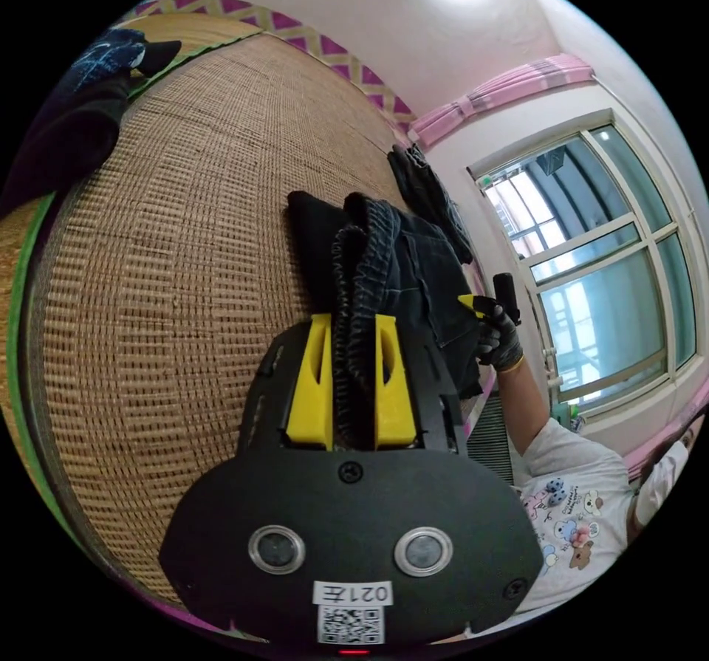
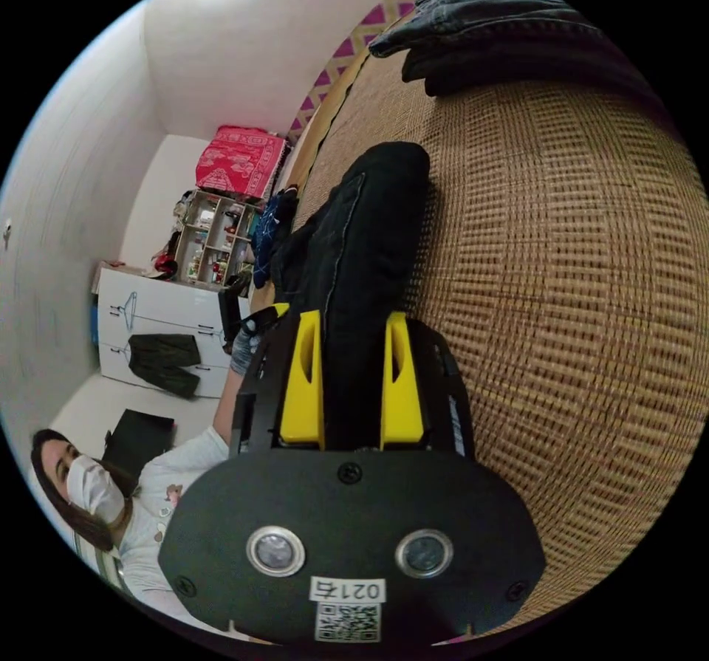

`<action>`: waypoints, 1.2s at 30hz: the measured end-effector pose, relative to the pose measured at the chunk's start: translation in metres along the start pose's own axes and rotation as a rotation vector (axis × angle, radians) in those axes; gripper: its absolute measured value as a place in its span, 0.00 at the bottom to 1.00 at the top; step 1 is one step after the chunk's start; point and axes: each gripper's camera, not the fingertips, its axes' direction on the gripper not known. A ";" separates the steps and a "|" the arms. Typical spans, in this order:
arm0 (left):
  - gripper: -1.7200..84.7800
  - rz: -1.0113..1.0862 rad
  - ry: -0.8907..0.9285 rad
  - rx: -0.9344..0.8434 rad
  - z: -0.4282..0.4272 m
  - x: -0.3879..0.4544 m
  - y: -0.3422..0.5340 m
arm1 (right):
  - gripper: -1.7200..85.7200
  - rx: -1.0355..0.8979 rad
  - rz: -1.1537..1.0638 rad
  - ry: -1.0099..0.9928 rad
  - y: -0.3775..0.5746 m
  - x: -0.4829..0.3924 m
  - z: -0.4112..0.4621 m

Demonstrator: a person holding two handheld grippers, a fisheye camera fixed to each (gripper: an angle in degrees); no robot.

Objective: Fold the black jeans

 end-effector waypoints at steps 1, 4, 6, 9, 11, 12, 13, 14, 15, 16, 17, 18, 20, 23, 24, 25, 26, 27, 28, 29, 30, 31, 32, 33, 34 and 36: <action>0.10 0.003 0.010 0.011 -0.005 0.001 -0.002 | 0.13 -0.004 -0.005 0.014 0.000 0.000 0.001; 0.09 0.050 0.058 0.062 -0.035 0.013 -0.005 | 0.11 -0.014 -0.092 0.087 -0.006 -0.030 0.001; 0.09 0.071 0.093 0.112 -0.065 0.019 -0.006 | 0.11 -0.008 -0.203 0.082 -0.020 -0.078 -0.001; 0.09 0.087 0.097 0.235 -0.145 0.013 -0.010 | 0.11 -0.030 -0.336 0.117 -0.059 -0.147 0.023; 0.09 0.094 0.053 0.329 -0.221 -0.001 -0.019 | 0.11 -0.053 -0.407 0.121 -0.093 -0.188 0.053; 0.09 0.092 0.036 0.352 -0.241 -0.005 -0.022 | 0.11 -0.073 -0.450 0.109 -0.119 -0.216 0.078; 0.09 0.084 -0.005 0.394 -0.281 -0.014 -0.028 | 0.11 -0.085 -0.467 0.099 -0.133 -0.229 0.092; 0.09 0.075 -0.052 0.432 -0.319 -0.023 -0.035 | 0.11 -0.113 -0.495 0.078 -0.161 -0.254 0.123; 0.09 0.070 -0.077 0.450 -0.338 -0.028 -0.038 | 0.11 -0.139 -0.528 0.062 -0.187 -0.280 0.154; 0.09 0.060 -0.123 0.480 -0.372 -0.037 -0.046 | 0.11 -0.148 -0.543 0.056 -0.199 -0.292 0.168; 0.09 0.046 -0.165 0.504 -0.403 -0.047 -0.055 | 0.11 -0.156 -0.569 0.049 -0.222 -0.317 0.198; 0.09 0.039 -0.187 0.518 -0.417 -0.052 -0.059 | 0.11 -0.156 -0.593 0.047 -0.241 -0.339 0.227; 0.09 -0.025 -0.258 0.562 -0.460 -0.084 -0.078 | 0.12 -0.151 -0.629 0.057 -0.266 -0.367 0.271; 0.11 -0.184 -0.353 0.592 -0.477 -0.151 -0.101 | 0.14 -0.100 -0.628 0.159 -0.294 -0.386 0.339; 0.12 -0.227 -0.382 0.588 -0.476 -0.167 -0.104 | 0.15 -0.112 -0.612 0.227 -0.301 -0.383 0.364; 0.12 -0.320 -0.451 0.559 -0.473 -0.197 -0.104 | 0.15 -0.129 -0.609 0.256 -0.302 -0.380 0.375; 0.12 -0.377 -0.509 0.545 -0.469 -0.216 -0.097 | 0.16 -0.152 -0.608 0.298 -0.300 -0.371 0.389; 0.13 -0.380 -0.537 0.551 -0.468 -0.219 -0.092 | 0.16 -0.150 -0.622 0.331 -0.294 -0.360 0.393; 0.12 -0.351 -0.595 0.603 -0.467 -0.210 -0.080 | 0.16 -0.149 -0.629 0.345 -0.290 -0.354 0.392; 0.11 -0.281 -0.651 0.646 -0.460 -0.190 -0.068 | 0.16 -0.144 -0.646 0.359 -0.278 -0.341 0.384; 0.11 -0.240 -0.675 0.659 -0.455 -0.177 -0.063 | 0.16 -0.138 -0.666 0.369 -0.263 -0.329 0.370; 0.10 -0.160 -0.710 0.670 -0.440 -0.151 -0.054 | 0.16 -0.130 -0.676 0.378 -0.254 -0.322 0.361; 0.09 -0.067 -0.730 0.652 -0.418 -0.124 -0.047 | 0.16 -0.123 -0.688 0.407 -0.236 -0.308 0.342; 0.09 -0.025 -0.733 0.633 -0.405 -0.110 -0.044 | 0.17 -0.108 -0.705 0.442 -0.215 -0.295 0.321; 0.10 0.041 -0.722 0.591 -0.377 -0.085 -0.038 | 0.17 -0.098 -0.709 0.462 -0.204 -0.288 0.309; 0.10 0.126 -0.685 0.518 -0.332 -0.051 -0.028 | 0.17 -0.054 -0.692 0.563 -0.166 -0.256 0.260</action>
